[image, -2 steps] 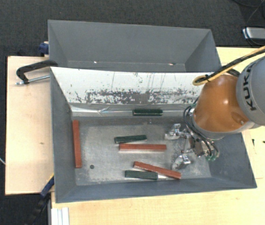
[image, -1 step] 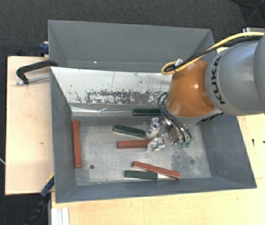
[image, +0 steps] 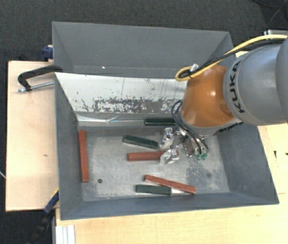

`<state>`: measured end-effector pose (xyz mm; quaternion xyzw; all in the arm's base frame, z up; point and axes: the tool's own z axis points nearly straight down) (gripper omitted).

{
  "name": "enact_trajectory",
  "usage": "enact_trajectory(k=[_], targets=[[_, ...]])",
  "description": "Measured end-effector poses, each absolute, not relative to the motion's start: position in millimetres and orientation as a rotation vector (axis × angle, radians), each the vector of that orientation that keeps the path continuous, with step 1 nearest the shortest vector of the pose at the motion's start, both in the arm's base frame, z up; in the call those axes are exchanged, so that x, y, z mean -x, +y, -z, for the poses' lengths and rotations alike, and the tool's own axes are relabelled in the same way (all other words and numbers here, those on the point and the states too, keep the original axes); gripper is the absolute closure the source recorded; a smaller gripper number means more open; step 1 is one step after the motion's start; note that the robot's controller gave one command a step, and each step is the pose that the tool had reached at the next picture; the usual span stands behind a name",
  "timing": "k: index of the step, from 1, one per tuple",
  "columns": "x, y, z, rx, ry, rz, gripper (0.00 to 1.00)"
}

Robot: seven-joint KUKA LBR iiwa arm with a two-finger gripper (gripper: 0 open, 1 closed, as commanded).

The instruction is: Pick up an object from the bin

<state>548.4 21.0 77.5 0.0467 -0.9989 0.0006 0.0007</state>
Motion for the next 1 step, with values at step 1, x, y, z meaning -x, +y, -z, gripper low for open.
enact_trajectory(k=[1], targets=[[-545.8,9.7,-213.6,-0.016,-3.147,0.001,1.00]])
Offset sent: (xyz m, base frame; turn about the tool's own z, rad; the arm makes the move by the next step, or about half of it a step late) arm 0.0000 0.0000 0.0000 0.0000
